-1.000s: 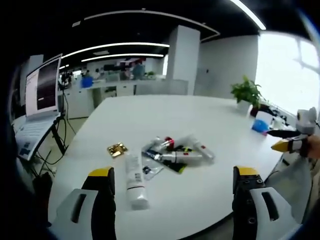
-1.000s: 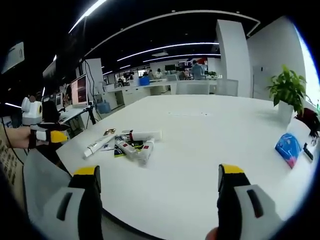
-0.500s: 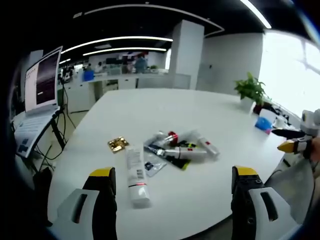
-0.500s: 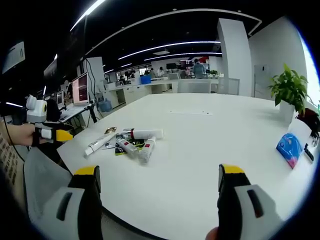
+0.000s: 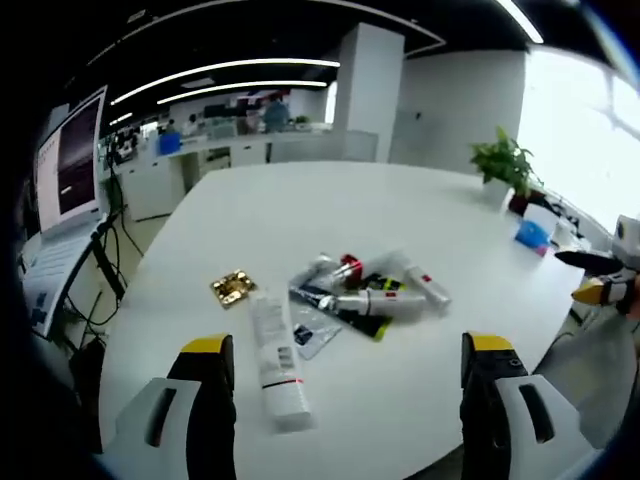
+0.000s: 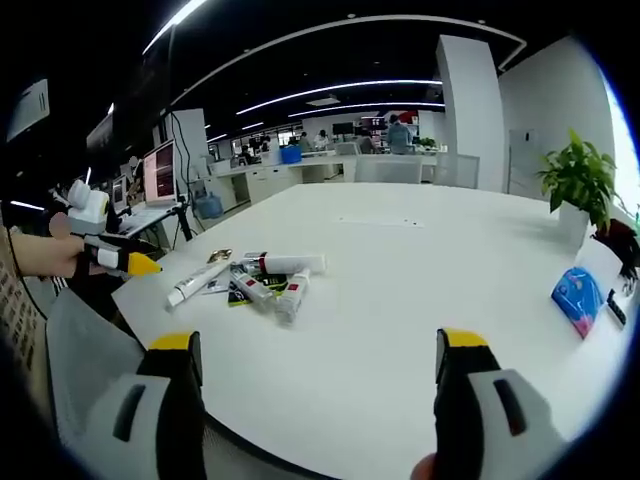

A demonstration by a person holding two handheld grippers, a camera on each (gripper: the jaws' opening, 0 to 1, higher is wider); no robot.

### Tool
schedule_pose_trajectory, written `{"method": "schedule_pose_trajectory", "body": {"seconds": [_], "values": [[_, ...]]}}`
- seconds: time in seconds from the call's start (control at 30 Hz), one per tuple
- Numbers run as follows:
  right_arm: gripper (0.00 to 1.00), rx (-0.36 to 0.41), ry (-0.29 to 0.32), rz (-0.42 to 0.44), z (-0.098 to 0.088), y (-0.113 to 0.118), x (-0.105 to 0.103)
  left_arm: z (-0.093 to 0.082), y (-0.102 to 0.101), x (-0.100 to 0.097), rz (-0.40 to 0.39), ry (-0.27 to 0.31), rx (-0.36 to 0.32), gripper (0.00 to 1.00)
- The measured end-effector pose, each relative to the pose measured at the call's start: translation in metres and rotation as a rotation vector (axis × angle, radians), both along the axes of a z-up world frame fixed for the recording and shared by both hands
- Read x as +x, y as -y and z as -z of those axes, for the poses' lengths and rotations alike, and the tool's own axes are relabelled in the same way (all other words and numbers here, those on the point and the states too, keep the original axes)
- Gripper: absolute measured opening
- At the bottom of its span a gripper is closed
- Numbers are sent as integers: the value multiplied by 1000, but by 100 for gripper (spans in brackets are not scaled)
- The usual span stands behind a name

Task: Arrange the skincare products in the storage area until every visible bottle or jar stands upright without overlapping.

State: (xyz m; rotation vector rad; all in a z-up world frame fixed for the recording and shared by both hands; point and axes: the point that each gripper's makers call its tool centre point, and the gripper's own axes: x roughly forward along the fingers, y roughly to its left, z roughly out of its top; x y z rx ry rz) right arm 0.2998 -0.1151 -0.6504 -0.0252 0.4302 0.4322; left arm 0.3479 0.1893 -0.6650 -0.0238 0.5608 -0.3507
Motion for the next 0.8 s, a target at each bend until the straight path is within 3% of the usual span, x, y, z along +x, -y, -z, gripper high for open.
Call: {"method": "schedule_pose_trajectory", "body": {"seconds": [0.17, 0.43, 0.8], "values": [[97, 1, -4, 6, 0, 1, 0, 2, 2, 16, 17, -2, 2, 91], [97, -10, -22, 1, 4, 1, 0, 7, 7, 26, 41, -11, 8, 90], [97, -19, -32, 23, 7, 5, 2, 35, -9, 51, 65, -144, 100, 85]]}}
